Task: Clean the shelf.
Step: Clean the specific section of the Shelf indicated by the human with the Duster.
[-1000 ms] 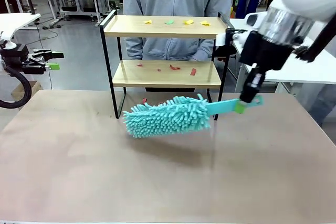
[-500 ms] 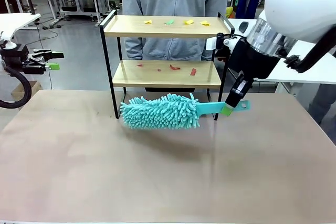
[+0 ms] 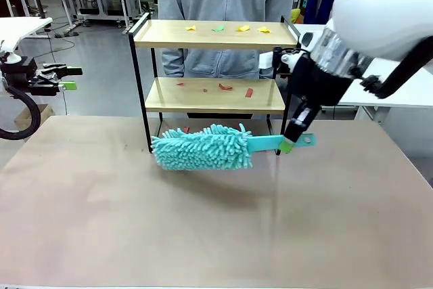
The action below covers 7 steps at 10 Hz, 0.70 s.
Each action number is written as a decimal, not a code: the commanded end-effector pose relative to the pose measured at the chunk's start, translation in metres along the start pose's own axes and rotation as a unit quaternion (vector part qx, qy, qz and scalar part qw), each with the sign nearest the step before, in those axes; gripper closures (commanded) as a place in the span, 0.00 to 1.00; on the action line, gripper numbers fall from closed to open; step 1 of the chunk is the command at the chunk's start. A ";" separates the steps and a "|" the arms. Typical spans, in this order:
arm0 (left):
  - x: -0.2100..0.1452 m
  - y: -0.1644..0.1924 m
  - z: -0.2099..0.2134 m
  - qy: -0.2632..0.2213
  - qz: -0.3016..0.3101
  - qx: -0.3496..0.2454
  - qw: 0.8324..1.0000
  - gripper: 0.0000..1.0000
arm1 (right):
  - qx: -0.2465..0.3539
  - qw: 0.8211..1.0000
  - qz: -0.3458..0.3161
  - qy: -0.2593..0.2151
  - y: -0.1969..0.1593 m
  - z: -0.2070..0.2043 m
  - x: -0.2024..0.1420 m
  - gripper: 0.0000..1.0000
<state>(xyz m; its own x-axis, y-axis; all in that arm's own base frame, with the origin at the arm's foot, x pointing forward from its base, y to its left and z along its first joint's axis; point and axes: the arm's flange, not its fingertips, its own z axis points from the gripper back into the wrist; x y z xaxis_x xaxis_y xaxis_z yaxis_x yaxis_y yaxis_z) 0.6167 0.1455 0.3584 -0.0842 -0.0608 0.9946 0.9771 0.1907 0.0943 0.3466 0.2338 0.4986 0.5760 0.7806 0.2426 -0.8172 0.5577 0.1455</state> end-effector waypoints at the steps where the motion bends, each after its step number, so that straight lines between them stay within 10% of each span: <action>1: 0.002 0.000 0.000 0.001 -0.002 -0.001 1.000 0.00 | -0.031 0.997 -0.047 -0.062 0.029 -0.021 0.016 0.87; 7: 0.002 0.000 0.000 0.001 -0.002 -0.001 1.000 0.00 | -0.084 0.980 -0.161 -0.086 0.065 -0.062 0.050 0.87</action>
<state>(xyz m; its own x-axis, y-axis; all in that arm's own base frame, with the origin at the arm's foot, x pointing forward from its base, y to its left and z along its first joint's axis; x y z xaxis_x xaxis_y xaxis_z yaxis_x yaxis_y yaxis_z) 0.6167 0.1455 0.3584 -0.0842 -0.0608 0.9946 0.9771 0.1907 0.0944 0.3191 0.3158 0.4636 0.7733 0.5341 0.3417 -0.5962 0.7959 0.1053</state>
